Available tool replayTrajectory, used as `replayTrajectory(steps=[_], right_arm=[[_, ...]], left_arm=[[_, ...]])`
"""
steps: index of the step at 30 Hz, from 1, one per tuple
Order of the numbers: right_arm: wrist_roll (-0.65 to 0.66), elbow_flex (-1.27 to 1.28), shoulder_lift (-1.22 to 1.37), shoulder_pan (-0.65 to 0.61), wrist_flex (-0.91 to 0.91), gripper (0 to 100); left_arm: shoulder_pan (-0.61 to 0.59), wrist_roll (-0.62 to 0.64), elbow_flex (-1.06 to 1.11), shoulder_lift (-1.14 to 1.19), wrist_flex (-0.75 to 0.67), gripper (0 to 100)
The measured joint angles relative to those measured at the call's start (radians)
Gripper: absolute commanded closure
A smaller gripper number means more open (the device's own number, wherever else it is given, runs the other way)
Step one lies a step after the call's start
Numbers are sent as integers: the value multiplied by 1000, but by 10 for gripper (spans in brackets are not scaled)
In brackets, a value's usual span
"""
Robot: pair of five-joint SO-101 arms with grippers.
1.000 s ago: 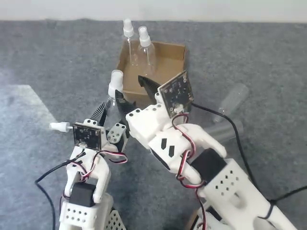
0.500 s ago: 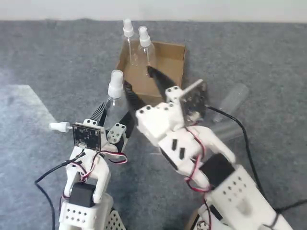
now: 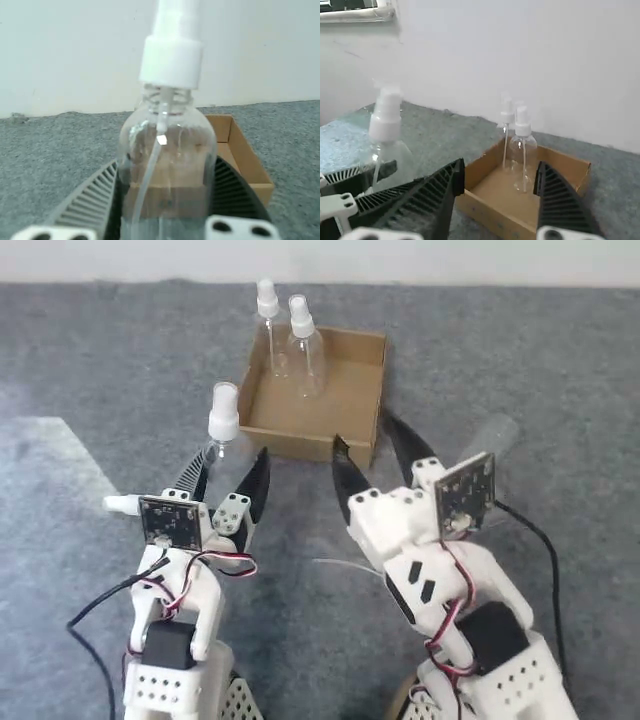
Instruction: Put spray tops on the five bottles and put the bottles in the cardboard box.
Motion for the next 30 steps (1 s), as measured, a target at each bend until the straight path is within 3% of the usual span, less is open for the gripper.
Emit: replayTrajectory(steps=[4,10,18,26,30], right_arm=[[-51,120,-75,40,-6,790],[-63,233,-86,123,-163,790],[-63,249,15,124,-222,790],[-63,242,160,124,-222,790],[-63,241,203,124,-222,790]], left_arm=[[-3,0,0,0,-6,874],[0,0,0,0,-101,877],[-2,0,-2,0,-219,878],[101,0,-2,0,-293,878],[115,0,32,0,-396,878]])
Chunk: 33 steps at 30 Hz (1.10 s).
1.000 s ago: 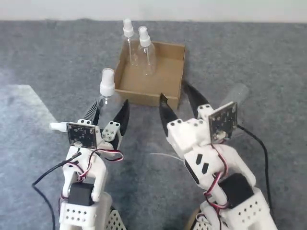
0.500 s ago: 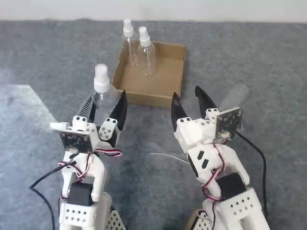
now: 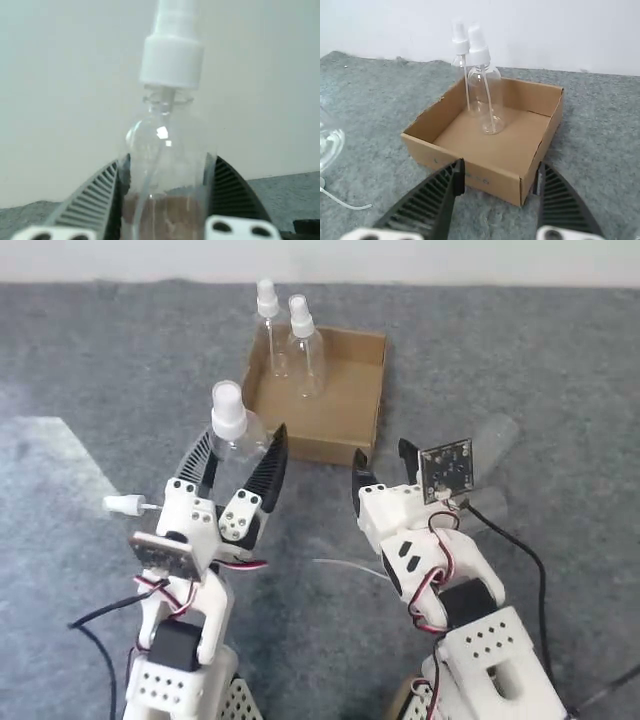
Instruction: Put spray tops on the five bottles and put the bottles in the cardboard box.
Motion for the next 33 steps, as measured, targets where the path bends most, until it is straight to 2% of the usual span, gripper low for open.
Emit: replayTrajectory(steps=[11,18,23,28,33], right_arm=[[0,-2,8,0,0,790],[0,-2,8,0,0,790],[0,-2,8,0,0,790],[0,-2,8,0,0,790],[0,-2,8,0,0,790]], left_arm=[[0,0,5,0,-35,878],[-130,0,5,0,-35,885],[-158,0,-11,14,-35,964],[-170,6,-118,149,-35,933],[-167,46,-247,385,-35,907]])
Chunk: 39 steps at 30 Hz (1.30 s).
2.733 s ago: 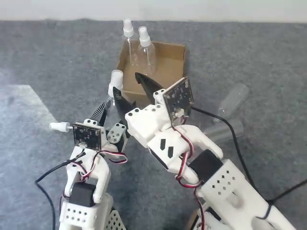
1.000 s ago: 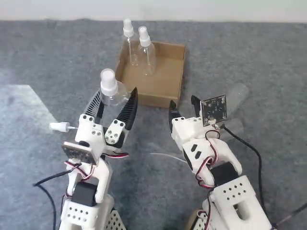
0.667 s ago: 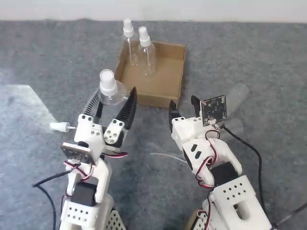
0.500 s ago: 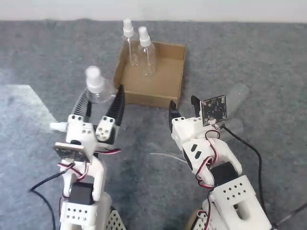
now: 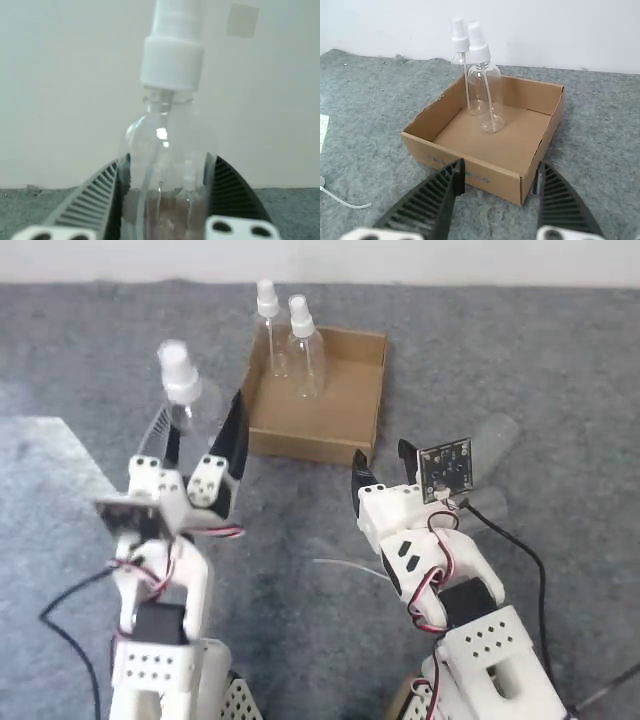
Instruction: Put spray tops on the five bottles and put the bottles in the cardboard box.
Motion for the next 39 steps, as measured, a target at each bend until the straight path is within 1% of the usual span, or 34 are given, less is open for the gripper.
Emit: replayTrajectory(steps=[2,4,6,11,21,26,28,33,39], right_arm=[[0,0,0,0,0,790],[0,0,0,0,0,790],[0,0,0,0,0,790],[0,0,0,0,0,790],[0,0,0,0,0,790],[0,0,0,0,0,790],[0,0,0,0,0,790],[0,0,0,0,0,790],[0,0,0,0,0,790]], left_arm=[[-3,17,-55,103,0,906],[-35,46,-110,203,-8,906],[-74,81,-163,301,-48,906],[-176,117,-259,563,-233,906],[-282,118,-486,1243,-580,906],[-311,120,-572,1502,-749,905],[-315,106,-591,1574,-813,905],[-311,20,-605,1728,-993,905],[-313,-41,-606,1884,-1195,905]])
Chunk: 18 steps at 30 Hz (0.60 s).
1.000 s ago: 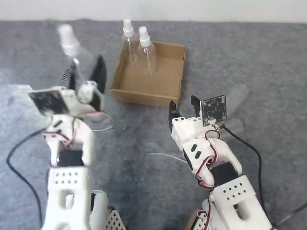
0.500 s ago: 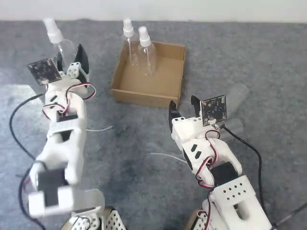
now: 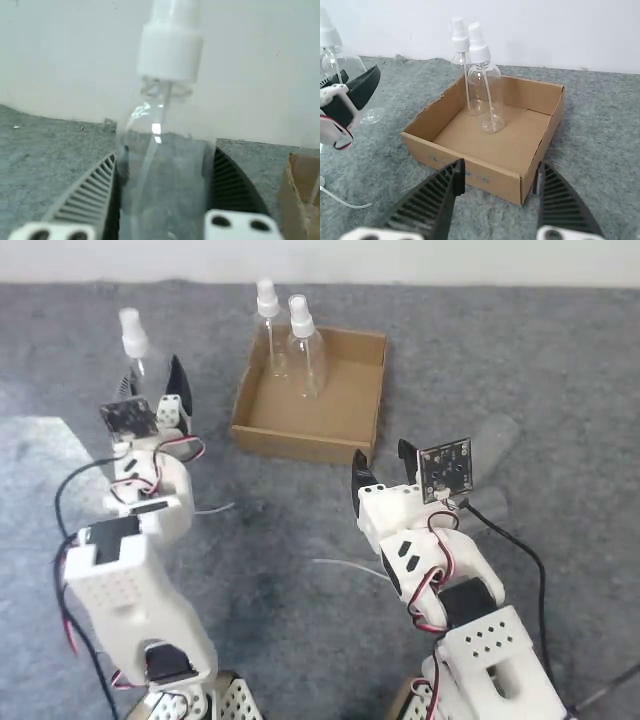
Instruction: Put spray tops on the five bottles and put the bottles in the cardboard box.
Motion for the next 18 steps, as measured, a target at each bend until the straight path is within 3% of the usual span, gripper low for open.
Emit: replayTrajectory(steps=[7,14,18], right_arm=[[0,0,0,-2,0,790],[0,0,0,-2,0,790],[0,0,0,-2,0,788]], left_arm=[[0,-18,-2,118,-167,905],[11,-18,-20,164,-183,904],[14,-44,-32,175,-183,827]])
